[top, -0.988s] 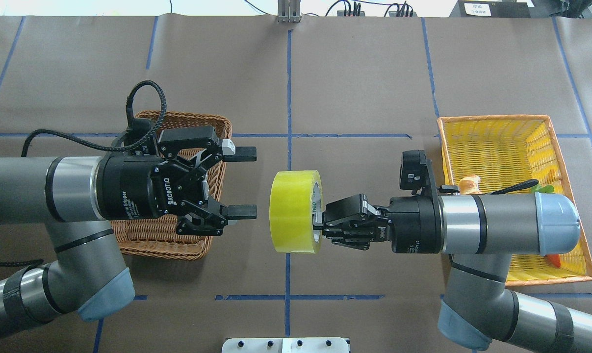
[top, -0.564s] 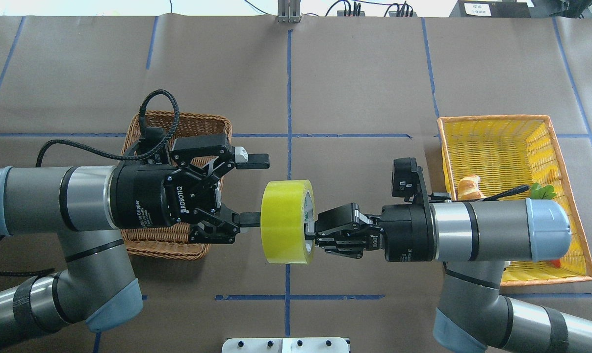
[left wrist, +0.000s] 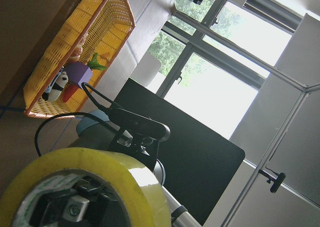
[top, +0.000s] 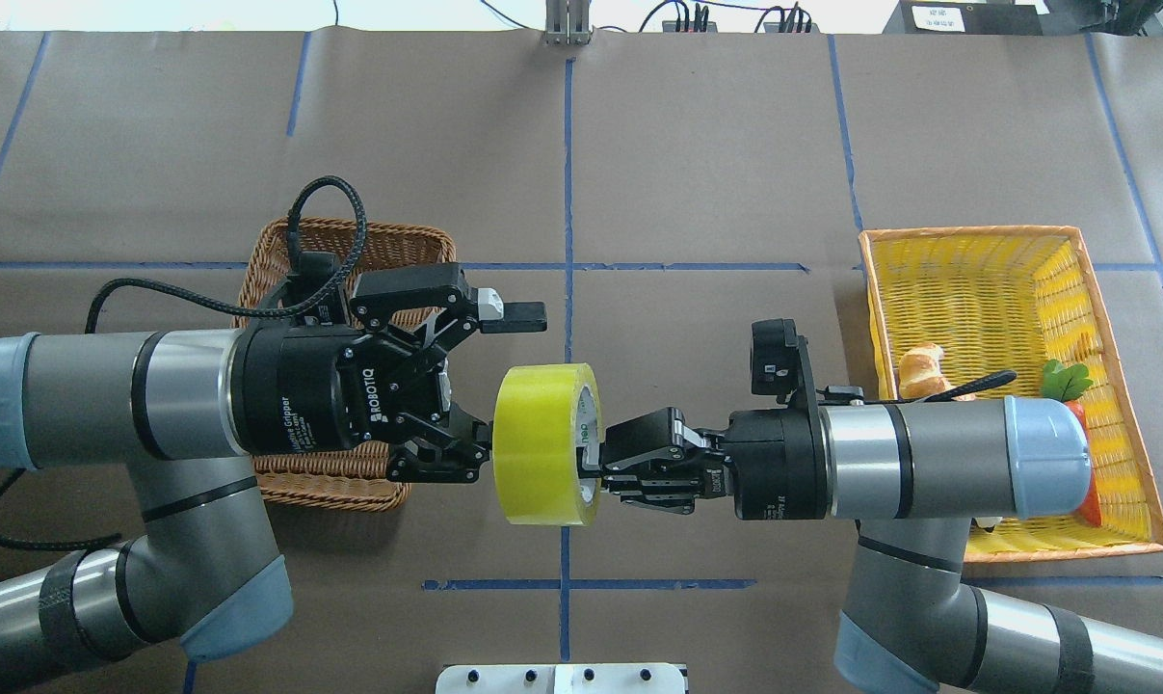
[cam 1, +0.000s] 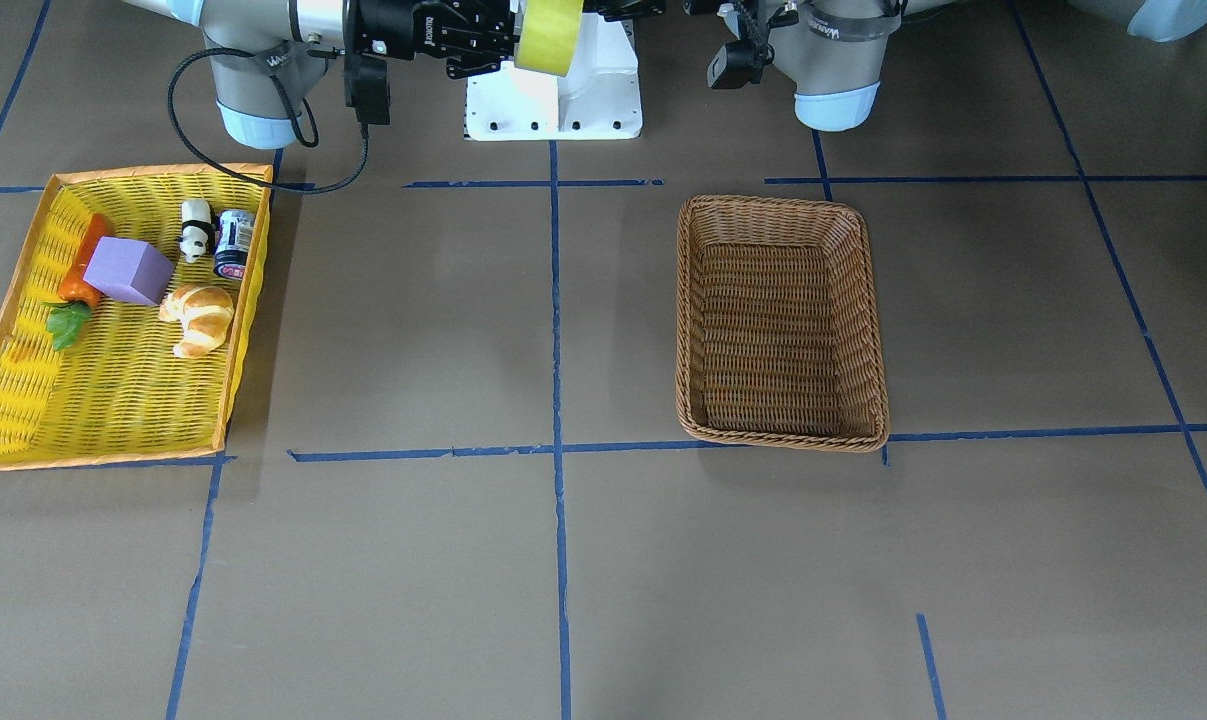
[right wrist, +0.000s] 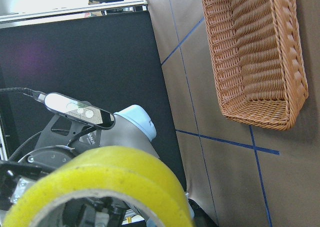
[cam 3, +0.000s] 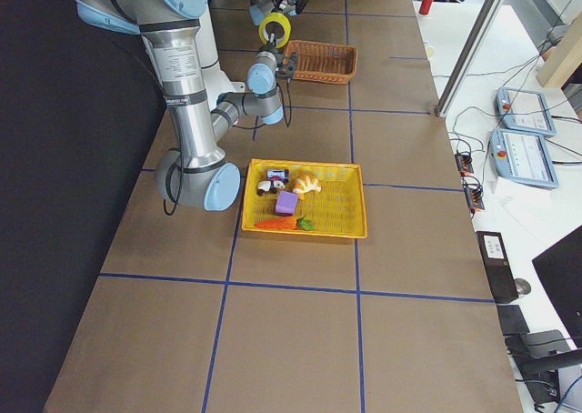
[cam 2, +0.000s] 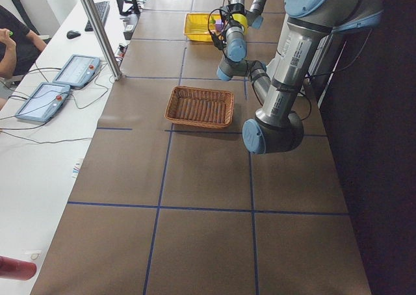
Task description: Move tape to another basket
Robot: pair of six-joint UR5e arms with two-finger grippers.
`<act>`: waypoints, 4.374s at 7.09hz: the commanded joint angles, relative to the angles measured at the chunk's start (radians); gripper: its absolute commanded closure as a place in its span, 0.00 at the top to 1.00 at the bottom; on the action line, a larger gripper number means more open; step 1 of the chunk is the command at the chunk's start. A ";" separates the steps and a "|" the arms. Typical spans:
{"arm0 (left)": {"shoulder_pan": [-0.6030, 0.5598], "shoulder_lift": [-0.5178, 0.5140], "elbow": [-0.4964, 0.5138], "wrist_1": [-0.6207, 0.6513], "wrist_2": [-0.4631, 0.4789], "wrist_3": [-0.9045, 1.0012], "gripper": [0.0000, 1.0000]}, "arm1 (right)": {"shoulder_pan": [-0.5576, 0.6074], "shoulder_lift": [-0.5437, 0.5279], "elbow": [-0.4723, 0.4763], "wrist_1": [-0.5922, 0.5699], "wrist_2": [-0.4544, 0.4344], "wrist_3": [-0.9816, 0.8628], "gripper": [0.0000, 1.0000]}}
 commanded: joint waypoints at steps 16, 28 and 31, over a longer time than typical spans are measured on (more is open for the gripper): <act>0.014 0.011 -0.002 -0.004 0.013 0.003 0.08 | -0.003 0.011 -0.006 0.015 -0.039 0.003 0.98; -0.417 0.051 0.074 0.601 -0.493 0.503 0.04 | 0.486 -0.064 0.015 -0.469 0.367 -0.334 1.00; -0.408 0.061 0.061 0.821 -0.487 0.757 0.04 | 0.544 -0.199 0.015 -0.673 0.356 -0.627 1.00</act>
